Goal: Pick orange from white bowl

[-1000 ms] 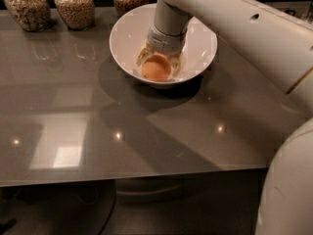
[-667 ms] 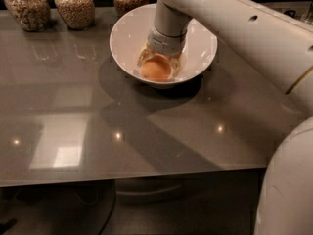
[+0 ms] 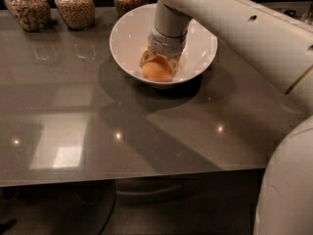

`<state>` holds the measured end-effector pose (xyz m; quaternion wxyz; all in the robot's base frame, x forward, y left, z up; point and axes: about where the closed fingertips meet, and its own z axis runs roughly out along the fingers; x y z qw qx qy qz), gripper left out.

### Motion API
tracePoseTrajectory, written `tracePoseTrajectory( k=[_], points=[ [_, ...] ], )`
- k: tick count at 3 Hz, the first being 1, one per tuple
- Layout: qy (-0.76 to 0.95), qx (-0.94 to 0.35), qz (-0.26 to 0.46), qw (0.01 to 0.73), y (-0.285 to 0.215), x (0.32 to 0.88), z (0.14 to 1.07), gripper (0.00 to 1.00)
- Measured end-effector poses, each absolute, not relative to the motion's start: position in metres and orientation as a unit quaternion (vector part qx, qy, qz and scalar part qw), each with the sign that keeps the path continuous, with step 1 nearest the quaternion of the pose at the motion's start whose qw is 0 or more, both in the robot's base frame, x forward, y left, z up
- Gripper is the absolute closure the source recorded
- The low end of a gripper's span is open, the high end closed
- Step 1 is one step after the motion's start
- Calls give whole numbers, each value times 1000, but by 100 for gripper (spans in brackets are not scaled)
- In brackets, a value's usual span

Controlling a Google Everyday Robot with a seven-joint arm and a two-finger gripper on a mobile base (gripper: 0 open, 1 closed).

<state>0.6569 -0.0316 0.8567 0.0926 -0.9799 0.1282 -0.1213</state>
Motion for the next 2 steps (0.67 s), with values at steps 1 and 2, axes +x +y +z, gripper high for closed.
tracePoseTrajectory(
  k=[1,2],
  points=[
    [152,-978,-108,95,-32,653,862,98],
    [176,-974,-92,107,-31,651,875,100]
  ],
)
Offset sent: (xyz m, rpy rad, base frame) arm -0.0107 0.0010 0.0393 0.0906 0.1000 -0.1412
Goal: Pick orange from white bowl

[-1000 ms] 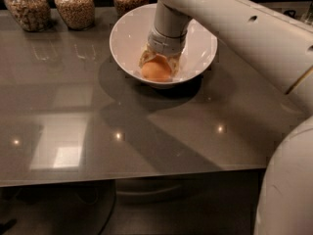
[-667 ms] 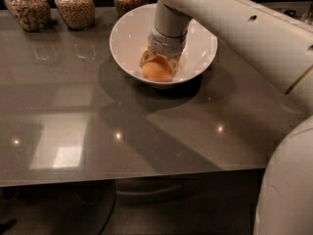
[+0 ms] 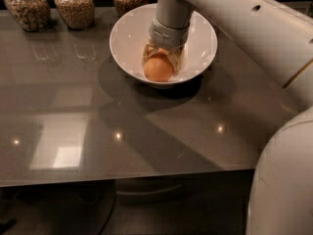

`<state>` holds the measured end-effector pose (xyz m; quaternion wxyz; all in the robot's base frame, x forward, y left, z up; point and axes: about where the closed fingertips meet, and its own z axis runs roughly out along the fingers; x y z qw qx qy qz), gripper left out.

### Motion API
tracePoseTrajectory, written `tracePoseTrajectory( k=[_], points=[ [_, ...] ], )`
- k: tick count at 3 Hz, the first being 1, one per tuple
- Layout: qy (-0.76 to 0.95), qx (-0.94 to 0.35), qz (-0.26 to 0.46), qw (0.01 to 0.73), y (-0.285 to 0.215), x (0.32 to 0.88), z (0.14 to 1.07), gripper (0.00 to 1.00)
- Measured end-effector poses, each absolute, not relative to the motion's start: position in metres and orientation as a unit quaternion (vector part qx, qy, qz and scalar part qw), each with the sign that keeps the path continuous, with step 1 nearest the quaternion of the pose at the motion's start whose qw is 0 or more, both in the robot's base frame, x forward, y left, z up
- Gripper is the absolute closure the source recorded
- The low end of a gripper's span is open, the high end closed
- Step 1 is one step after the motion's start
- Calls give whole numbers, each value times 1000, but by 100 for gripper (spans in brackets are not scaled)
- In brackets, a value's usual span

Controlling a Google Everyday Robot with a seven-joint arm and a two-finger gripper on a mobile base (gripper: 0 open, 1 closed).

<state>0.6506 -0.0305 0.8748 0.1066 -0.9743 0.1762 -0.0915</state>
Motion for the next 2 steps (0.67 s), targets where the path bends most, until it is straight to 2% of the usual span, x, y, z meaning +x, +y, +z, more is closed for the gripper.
tracePoseTrajectory(
  k=[2],
  points=[
    [237,-958,-52,153,-35,657,905,100]
  ],
)
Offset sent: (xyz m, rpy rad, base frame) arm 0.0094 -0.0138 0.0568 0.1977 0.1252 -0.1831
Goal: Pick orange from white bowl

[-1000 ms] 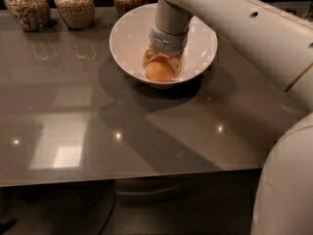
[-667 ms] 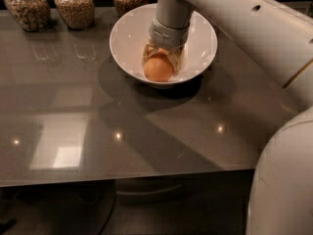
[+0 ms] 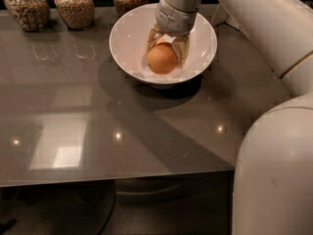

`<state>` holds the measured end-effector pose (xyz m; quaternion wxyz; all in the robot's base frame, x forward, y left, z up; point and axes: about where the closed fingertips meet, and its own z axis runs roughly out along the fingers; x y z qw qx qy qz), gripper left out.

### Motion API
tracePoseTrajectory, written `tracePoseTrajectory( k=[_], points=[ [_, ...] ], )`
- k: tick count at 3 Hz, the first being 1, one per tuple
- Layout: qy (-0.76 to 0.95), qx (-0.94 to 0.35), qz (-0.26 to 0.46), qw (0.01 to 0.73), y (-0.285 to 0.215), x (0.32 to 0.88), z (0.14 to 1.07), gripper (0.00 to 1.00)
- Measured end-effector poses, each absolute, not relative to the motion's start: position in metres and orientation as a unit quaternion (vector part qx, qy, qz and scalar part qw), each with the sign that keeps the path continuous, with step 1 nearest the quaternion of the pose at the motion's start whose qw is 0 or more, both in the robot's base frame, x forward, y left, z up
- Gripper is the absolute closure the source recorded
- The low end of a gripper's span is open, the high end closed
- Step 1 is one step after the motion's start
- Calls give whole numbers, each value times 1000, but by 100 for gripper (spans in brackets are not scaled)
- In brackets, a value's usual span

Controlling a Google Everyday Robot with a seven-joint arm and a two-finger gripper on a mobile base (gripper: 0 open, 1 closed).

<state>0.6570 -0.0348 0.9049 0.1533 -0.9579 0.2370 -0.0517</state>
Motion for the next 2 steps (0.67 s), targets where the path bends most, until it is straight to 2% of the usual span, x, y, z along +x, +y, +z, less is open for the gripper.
tracePoseTrajectory(
  k=[2],
  points=[
    [292,-927,-20,233,-46,661,937,100]
  ],
)
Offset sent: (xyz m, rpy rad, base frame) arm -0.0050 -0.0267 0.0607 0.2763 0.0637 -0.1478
